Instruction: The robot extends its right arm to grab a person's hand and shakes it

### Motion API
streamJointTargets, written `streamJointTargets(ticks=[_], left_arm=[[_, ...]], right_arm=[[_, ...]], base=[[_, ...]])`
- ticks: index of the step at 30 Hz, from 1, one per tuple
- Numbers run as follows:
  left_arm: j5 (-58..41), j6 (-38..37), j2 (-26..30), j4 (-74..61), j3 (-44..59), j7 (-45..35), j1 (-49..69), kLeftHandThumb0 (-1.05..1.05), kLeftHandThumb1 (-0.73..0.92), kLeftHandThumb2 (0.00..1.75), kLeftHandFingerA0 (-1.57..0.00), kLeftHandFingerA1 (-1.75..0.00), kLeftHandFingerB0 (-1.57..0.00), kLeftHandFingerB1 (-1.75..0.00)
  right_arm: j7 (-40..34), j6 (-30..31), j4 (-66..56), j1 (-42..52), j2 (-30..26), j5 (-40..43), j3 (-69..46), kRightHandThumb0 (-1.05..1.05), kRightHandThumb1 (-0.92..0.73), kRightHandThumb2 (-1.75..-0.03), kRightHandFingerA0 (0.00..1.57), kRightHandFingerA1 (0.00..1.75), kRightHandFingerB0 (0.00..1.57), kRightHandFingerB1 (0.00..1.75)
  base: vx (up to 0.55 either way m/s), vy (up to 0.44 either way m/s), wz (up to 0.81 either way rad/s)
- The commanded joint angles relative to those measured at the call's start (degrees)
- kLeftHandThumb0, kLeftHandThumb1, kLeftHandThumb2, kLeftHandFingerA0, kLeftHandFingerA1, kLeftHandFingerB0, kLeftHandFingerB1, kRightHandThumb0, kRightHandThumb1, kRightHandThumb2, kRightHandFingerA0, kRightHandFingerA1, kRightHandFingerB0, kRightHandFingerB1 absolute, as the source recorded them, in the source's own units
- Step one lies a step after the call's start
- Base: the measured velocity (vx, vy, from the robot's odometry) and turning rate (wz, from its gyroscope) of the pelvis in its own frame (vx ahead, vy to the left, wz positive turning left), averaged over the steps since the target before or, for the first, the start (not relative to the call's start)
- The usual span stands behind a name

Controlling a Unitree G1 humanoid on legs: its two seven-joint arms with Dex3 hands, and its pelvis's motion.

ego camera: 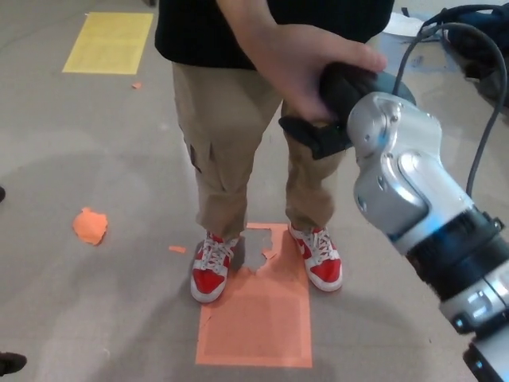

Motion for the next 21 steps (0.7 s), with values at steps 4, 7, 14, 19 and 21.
streamJointTargets(ticks=[4, 7, 14, 19, 21], left_arm=[[-0.52, -0.76, 1.52, -0.28, 0.25, 0.26, 0.82, -0.54, 0.88, 0.66, -0.3, -0.36, -0.21, -0.3], [-1.39, -1.32, 1.5, -0.31, 0.99, -0.32, 1.06, -0.52, 0.89, 0.66, -0.3, -0.37, -0.22, -0.31], [-0.94, -2.13, 1.66, -0.13, 0.68, -0.28, 1.2, -0.51, 0.9, 0.66, -0.31, -0.38, -0.24, -0.32], [-0.47, -1.46, 1.56, -0.03, 0.35, 0.46, 1.01, -0.51, 0.89, 0.66, -0.35, -0.38, -0.27, -0.32], [-0.56, -1.58, 1.54, -0.11, 0.38, 0.31, 1.45, -0.51, 0.89, 0.66, -0.35, -0.38, -0.27, -0.32]], right_arm=[[-24.83, -19.01, 18.64, -5.0, 3.81, 7.38, -9.07, -0.65, -0.92, -0.82, 1.16, 0.65, 1.02, 0.79], [-26.31, -24.62, 19.56, -3.82, 4.94, 10.36, -12.33, -0.49, -0.92, -0.73, 1.29, 0.81, 1.03, 0.74], [-27.85, -29.81, 20.55, -2.33, 5.39, 11.11, -14.58, -0.37, -0.89, -0.66, 1.2, 0.86, 0.97, 0.9], [-28.92, -31.51, 21.65, -3.11, 5.36, 10.48, -14.58, -0.37, -0.89, -0.67, 1.17, 0.76, 0.98, 0.8], [-29.67, -32.61, 21.53, -2.6, 5.49, 10.65, -14.78, -0.38, -0.88, -0.66, 1.15, 0.74, 0.99, 0.8]], base=[[0.0, 0.0, 0.0], [0.0, 0.0, 0.0], [0.0, 0.0, 0.0], [0.0, 0.0, 0.0], [0.0, 0.0, 0.0]])
